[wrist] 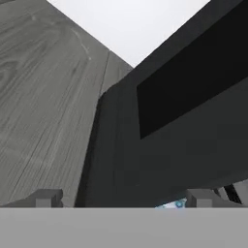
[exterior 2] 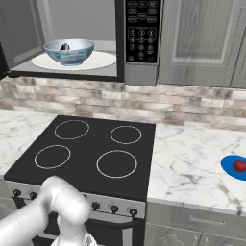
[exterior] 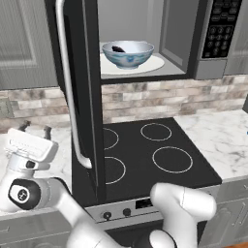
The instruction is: Remove the apple from the bowl and place it on the small plate. Then place the bowl with only the fish in the microwave, close the door, and press the start button to microwave the fish.
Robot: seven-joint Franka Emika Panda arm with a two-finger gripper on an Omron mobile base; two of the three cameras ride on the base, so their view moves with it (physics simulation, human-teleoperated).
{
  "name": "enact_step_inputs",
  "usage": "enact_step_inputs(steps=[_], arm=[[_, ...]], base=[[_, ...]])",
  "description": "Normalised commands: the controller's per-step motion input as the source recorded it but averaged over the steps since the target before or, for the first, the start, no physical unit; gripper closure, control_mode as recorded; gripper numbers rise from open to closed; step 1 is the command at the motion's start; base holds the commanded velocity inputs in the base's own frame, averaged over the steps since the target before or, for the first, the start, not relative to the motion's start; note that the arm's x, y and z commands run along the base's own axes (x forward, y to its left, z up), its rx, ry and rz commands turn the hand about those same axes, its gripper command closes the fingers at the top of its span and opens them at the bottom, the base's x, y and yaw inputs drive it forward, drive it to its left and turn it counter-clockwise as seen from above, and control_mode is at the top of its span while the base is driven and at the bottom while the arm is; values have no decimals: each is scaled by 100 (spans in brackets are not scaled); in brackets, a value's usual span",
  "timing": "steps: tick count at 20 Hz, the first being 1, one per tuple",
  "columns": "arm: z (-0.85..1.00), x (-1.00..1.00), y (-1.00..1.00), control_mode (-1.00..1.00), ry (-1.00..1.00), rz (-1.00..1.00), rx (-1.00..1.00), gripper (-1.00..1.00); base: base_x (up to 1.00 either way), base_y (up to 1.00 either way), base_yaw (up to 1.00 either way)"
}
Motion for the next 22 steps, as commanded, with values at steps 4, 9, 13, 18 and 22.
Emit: enact_step_inputs(steps=[4, 9, 13, 18, 22], arm=[[51, -14, -8, -100, -10, -6, 9, -100], [27, -18, -56, -100, -16, -6, 12, -100], [17, -22, -89, -100, -22, -8, 17, -100], [23, -10, -100, -100, -20, -9, 19, -100], [23, -2, -100, -100, -17, -9, 20, -100]], base=[[0, 0, 0], [0, 0, 0], [0, 0, 0], [0, 0, 0], [0, 0, 0]])
